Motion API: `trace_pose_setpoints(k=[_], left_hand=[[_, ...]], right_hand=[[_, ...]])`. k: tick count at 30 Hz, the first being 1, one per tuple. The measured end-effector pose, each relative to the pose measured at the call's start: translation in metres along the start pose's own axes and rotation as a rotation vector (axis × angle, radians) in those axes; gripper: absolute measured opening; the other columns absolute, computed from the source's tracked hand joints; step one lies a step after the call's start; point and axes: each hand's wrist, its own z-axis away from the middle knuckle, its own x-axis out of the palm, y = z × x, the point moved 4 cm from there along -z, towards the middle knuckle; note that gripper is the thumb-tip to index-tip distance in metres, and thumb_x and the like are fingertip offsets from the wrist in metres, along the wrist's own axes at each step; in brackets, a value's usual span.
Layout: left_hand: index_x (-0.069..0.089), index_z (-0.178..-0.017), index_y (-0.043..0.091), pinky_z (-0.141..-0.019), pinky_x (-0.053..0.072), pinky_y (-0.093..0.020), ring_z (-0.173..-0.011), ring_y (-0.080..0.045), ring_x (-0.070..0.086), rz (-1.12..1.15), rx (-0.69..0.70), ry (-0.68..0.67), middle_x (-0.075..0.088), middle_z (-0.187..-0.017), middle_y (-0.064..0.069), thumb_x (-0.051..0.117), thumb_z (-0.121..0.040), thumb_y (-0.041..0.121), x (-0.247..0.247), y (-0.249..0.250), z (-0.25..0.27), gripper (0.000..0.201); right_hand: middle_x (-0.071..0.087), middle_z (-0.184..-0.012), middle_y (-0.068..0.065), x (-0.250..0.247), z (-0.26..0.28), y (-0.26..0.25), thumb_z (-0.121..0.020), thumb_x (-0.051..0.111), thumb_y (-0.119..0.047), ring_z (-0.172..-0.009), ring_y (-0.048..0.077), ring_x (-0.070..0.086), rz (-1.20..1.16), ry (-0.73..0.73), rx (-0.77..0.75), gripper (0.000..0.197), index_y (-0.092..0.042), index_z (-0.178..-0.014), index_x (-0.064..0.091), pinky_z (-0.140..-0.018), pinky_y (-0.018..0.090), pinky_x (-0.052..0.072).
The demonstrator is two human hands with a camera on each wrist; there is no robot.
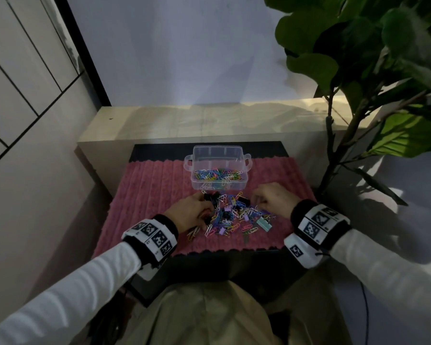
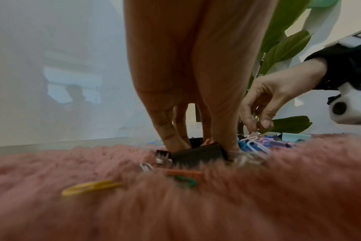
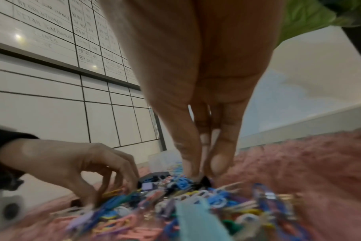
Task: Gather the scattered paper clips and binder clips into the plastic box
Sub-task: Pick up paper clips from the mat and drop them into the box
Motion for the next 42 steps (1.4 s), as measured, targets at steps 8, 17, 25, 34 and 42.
trace_pose_setpoints(k=[8, 17, 25, 34, 42], left_hand=[[0.058, -0.102, 0.008, -0.079, 0.041, -0.03, -0.101, -0.026, 0.055, -0.046, 0.032, 0.018, 0.056, -0.112, -0.011, 0.064, -0.08, 0.015, -0.009, 0.007, -0.007, 0.024], [0.068, -0.09, 0.008, -0.058, 0.043, -0.003, -0.078, -0.012, 0.061, 0.379, -0.087, -0.013, 0.065, -0.085, -0.003, 0.075, -0.07, 0.012, -0.022, -0.013, -0.007, 0.022], [0.07, -0.079, 0.015, -0.058, 0.046, -0.003, -0.056, 0.008, 0.059, 0.553, -0.082, 0.066, 0.064, -0.068, 0.009, 0.073, -0.074, 0.018, -0.029, -0.015, -0.005, 0.007], [0.069, -0.08, 0.011, -0.057, 0.046, -0.005, -0.053, 0.007, 0.059, 0.614, -0.048, 0.129, 0.065, -0.059, 0.013, 0.071, -0.075, 0.01, -0.044, -0.017, -0.002, 0.006], [0.069, -0.084, 0.011, -0.06, 0.046, -0.002, -0.06, 0.011, 0.059, 0.568, -0.037, 0.103, 0.066, -0.076, 0.002, 0.07, -0.076, 0.011, -0.038, -0.017, 0.0, 0.008]], right_hand=[[0.051, -0.12, 0.006, 0.02, -0.007, -0.012, -0.076, 0.068, -0.01, -0.109, 0.025, 0.052, 0.175, -0.141, -0.064, 0.046, -0.016, -0.119, 0.052, -0.083, 0.036, 0.045], [0.052, -0.104, 0.004, 0.011, -0.013, -0.011, -0.069, 0.075, -0.014, -0.094, 0.021, 0.049, 0.187, -0.215, -0.065, 0.039, -0.012, -0.104, 0.059, -0.071, 0.031, 0.039], [0.069, -0.093, 0.01, 0.007, -0.029, -0.005, -0.079, 0.068, -0.01, -0.08, 0.018, 0.061, 0.147, -0.123, -0.08, 0.012, -0.009, -0.091, 0.069, -0.068, 0.021, 0.039], [0.072, -0.091, 0.01, -0.015, -0.028, 0.013, -0.079, 0.066, -0.004, -0.074, 0.011, 0.065, 0.048, -0.075, -0.004, 0.012, -0.007, -0.089, 0.071, -0.071, 0.017, 0.049], [0.058, -0.112, 0.009, 0.02, -0.022, -0.011, -0.075, 0.071, -0.015, -0.103, 0.025, 0.056, 0.192, -0.17, -0.085, 0.037, -0.012, -0.11, 0.058, -0.083, 0.034, 0.047]])
